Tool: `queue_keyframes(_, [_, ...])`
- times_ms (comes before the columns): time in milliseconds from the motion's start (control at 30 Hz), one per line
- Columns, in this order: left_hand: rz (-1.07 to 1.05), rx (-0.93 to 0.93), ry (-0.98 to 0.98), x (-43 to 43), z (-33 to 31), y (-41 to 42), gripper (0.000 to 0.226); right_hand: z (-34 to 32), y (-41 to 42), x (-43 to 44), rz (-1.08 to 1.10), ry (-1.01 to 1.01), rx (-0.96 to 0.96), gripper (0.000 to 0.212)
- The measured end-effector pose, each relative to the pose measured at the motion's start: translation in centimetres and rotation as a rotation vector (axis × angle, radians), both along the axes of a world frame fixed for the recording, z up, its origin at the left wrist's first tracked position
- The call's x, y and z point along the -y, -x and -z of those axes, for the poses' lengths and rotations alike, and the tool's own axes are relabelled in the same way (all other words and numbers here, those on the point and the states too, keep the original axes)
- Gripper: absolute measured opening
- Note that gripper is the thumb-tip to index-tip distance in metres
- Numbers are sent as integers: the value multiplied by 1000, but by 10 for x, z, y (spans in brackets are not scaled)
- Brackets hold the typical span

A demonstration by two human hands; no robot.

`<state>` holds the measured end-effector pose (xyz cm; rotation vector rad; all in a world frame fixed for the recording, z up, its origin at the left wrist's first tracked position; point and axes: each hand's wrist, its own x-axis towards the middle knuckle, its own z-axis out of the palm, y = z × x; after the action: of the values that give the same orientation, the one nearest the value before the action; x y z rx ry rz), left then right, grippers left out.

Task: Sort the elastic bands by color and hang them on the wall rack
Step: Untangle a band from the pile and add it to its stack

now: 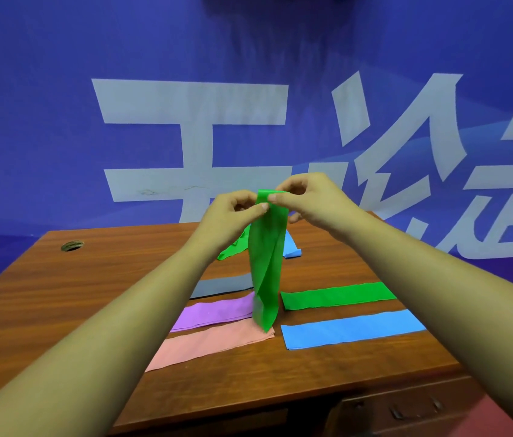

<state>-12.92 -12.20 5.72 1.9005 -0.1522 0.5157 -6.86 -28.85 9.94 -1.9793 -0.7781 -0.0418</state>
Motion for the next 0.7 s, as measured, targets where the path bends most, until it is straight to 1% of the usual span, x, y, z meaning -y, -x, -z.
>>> queue_keyframes(67, [17,-11,24,2,2,-4,8,-1,-1,0,-16,48,16,16])
queue_keyframes(133, [70,-51,107,5,5,-7,9,-3,-1,1,-13,46,41,14])
queue_keyframes(200, [121,-124,168,8,14,-12,28,-6,-3,4,9,-5,10,12])
queue_keyframes(267, [224,-224,233,14,24,-13,49,-10,-6,8,14,-80,-53,9])
queue_keyframes(300, [260,-261,256,18,29,-15,52,-10,-7,10,19,-110,-72,9])
queue_keyframes(367, [274,-299,235,25,43,-20,44,-11,-12,18,36,-166,-116,11])
queue_keyframes(467, [279,-376,205,33,59,-22,10,-9,-21,32,97,-237,-174,13])
queue_keyframes(500, [299,-408,197,35,65,-23,6,-8,-24,38,132,-256,-186,13])
queue_keyframes(600, [379,-506,150,36,76,-22,8,-2,-36,57,249,-322,-234,8])
queue_keyframes(667, [399,-552,111,35,81,-20,25,7,-47,72,339,-367,-279,12])
queue_keyframes(700, [404,-564,91,35,82,-20,28,12,-53,80,385,-387,-304,13])
